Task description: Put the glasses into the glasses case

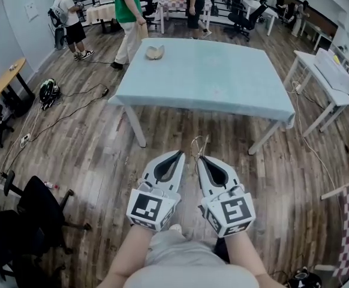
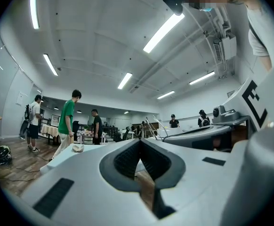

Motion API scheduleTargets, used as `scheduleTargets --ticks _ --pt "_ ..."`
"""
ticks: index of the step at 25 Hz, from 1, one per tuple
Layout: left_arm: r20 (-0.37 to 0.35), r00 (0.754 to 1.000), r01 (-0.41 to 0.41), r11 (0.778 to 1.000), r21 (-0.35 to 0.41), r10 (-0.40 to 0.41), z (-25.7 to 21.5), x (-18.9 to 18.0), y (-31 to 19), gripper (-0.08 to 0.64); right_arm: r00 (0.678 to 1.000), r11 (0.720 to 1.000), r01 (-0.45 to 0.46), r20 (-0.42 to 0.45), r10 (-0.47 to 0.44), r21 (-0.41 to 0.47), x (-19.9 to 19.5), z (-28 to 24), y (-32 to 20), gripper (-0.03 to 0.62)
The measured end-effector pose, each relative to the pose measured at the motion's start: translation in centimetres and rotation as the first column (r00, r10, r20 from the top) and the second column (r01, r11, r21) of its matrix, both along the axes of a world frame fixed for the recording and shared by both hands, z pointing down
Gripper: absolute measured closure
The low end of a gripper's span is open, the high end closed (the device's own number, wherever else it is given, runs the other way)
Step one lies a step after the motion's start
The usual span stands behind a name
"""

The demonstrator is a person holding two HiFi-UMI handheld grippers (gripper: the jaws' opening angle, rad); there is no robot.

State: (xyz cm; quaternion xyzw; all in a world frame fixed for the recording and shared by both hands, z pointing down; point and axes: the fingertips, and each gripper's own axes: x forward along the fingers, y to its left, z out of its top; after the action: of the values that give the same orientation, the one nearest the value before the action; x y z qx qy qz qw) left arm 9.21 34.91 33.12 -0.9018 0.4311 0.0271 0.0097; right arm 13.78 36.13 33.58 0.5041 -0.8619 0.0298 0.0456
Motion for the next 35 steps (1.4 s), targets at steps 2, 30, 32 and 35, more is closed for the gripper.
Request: scheduleTargets --ticks 2,30,32,35 --pt "-0.008 1.000 0.002 1.000 -0.005 -0.002 0.1 -0.8 -0.8 0.551 1.000 1.000 0.003 -0.001 -0.003 -0.002 -0.8 0.1 -0.7 0.584" --pt "-0.006 0.989 0.149 0.987 -0.065 -0.150 2.8 -7.0 -17.1 0.551 0.994 0.992 0.110 0.033 -0.108 -0.066 -4.5 2.5 -17.6 0.584" --pt "-0.004 0.987 0.159 0.985 -0.063 -0.160 2.6 -7.0 -19.1 0.551 0.992 0.990 0.124 0.031 -0.122 -0.069 -4.5 2.4 -19.6 0.584" --pt "0.002 0.985 0.170 0.983 -0.064 -0.170 2.6 -6.8 -21.9 0.551 0.989 0.986 0.147 0.027 -0.145 -0.075 -4.8 2.2 -22.7 0.584"
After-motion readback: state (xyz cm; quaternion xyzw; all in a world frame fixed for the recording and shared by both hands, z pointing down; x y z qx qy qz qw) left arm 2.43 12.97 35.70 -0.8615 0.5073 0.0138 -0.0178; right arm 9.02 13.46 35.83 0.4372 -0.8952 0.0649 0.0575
